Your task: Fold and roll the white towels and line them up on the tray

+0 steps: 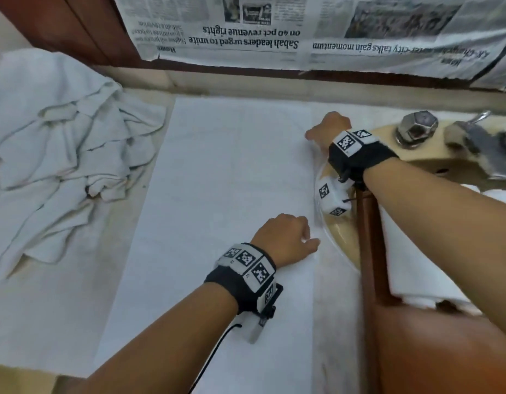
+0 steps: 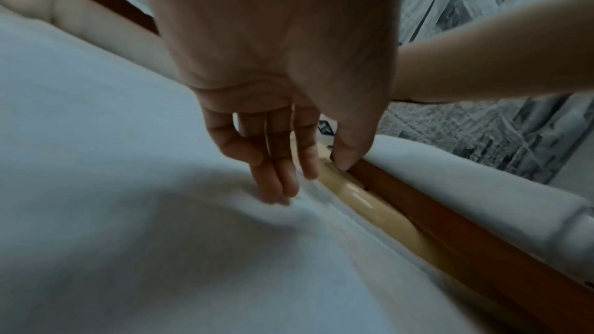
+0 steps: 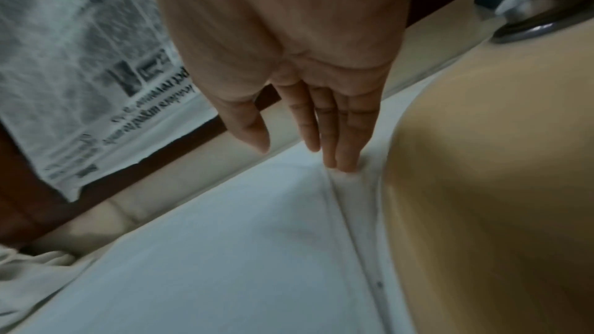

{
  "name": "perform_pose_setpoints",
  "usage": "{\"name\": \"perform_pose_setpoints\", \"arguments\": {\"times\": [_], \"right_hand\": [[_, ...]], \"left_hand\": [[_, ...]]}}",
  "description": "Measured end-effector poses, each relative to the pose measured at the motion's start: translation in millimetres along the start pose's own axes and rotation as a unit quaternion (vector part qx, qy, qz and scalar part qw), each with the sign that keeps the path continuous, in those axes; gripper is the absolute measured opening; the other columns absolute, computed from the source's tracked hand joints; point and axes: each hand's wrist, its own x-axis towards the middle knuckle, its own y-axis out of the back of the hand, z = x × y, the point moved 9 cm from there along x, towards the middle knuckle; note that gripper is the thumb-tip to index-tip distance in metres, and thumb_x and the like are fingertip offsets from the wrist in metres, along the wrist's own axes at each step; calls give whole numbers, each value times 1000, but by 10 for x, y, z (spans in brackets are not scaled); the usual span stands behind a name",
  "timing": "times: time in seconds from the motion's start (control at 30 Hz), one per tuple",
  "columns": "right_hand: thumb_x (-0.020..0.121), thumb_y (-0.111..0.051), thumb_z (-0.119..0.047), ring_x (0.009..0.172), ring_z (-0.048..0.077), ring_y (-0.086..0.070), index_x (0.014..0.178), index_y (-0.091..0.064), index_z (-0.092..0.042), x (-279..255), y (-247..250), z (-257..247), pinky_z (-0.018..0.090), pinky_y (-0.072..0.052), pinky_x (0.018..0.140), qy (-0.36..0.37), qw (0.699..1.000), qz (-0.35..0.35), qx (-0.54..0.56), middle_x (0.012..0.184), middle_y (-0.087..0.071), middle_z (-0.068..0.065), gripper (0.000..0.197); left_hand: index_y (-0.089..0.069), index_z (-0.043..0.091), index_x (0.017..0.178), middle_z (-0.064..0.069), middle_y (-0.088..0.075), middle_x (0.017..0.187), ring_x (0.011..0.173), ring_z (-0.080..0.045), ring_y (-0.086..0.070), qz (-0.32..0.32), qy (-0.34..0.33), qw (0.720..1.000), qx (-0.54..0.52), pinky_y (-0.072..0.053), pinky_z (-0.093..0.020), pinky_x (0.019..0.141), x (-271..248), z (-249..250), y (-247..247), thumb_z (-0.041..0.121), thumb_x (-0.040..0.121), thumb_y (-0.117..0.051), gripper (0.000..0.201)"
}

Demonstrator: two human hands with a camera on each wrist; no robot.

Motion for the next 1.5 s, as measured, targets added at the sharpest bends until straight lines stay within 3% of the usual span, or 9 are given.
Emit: {"name": "perform_pose_setpoints", "arguments": {"times": [0.27, 0.33, 0.4, 0.53, 0.67, 0.97, 1.23, 1.37, 1.5], "right_hand": [[86, -68, -19, 94, 31, -63, 80, -56, 0, 165, -114, -90, 31, -41, 69, 37, 997, -11, -65, 99, -66, 15, 23], [87, -63, -14, 72, 27, -59, 96, -62, 3, 146, -129, -100, 29, -39, 66, 32, 998, -7, -59, 96, -66, 16, 20], [86, -61, -14, 56, 22, -46, 78, -54, -4, 121, -106, -100, 28, -39, 61, 27, 999, -4, -40, 83, -59, 12, 15], [85, -62, -17, 61, 24, -50, 69, -49, -6, 102, -71, 13, 33, -48, 66, -21, 993, -43, 103, 70, -54, 9, 24], [85, -70, -15, 39, 17, -41, 65, -55, -7, -35, -135, 200, 20, -44, 43, -79, 970, -94, 211, 55, -46, 6, 27], [85, -58, 7, 41, 14, -32, 74, -51, -10, -3, 0, 19, 21, -32, 39, -69, 921, -28, 382, 59, -39, 6, 22], [86, -62, -4, 53, 16, -48, 77, -55, -14, 45, -65, 302, 29, -46, 54, -75, 944, -12, 322, 70, -52, 6, 15], [85, -59, -7, 62, 11, -52, 79, -49, -22, 43, 41, 126, 24, -48, 55, -40, 949, 7, 314, 77, -50, -1, 18], [88, -54, -13, 60, 12, -50, 84, -52, -22, -38, 183, -612, 28, -48, 64, 32, 955, 68, 287, 73, -49, -3, 10]], "left_hand": [[-54, 12, 98, -5, -60, 98, 92, -25, -58, 11, 50, 997, 64, -50, -37, 80, 163, -67, -103, 55, 86, -57, 45], [-51, 10, 103, -7, -57, 101, 91, -26, -56, 22, 46, 995, 86, -47, -34, 74, 140, -18, -123, 54, 87, -57, 47], [-49, 9, 105, -7, -56, 102, 92, -26, -55, 38, 44, 994, 93, -42, -32, 69, 117, 14, -121, 51, 89, -56, 46], [-50, 8, 107, -9, -57, 104, 94, -27, -56, 65, 33, 993, 90, -39, -31, 68, 101, 55, -87, 50, 90, -54, 46], [-51, 6, 110, -12, -57, 108, 97, -29, -56, 86, 30, 992, 84, -36, -31, 69, 95, 64, -76, 41, 94, -47, 39], [-49, 8, 105, -10, -55, 103, 93, -28, -54, 64, 17, 996, 61, -38, -32, 70, 71, 34, -67, 42, 88, -56, 39], [-53, 10, 79, -6, -52, 75, 72, -22, -50, 3, 20, 997, -74, -39, -26, 60, -13, -59, 46, 28, 78, -61, 20], [-51, 15, 67, 2, -49, 68, 66, -14, -45, 20, 27, 963, -269, -37, -27, 64, -246, -196, 355, 21, 79, -62, 17], [-41, 16, 51, 5, -42, 53, 55, -15, -43, 80, 35, 858, -506, -39, -23, 59, -573, -443, 869, 14, 56, -50, 11]]}}
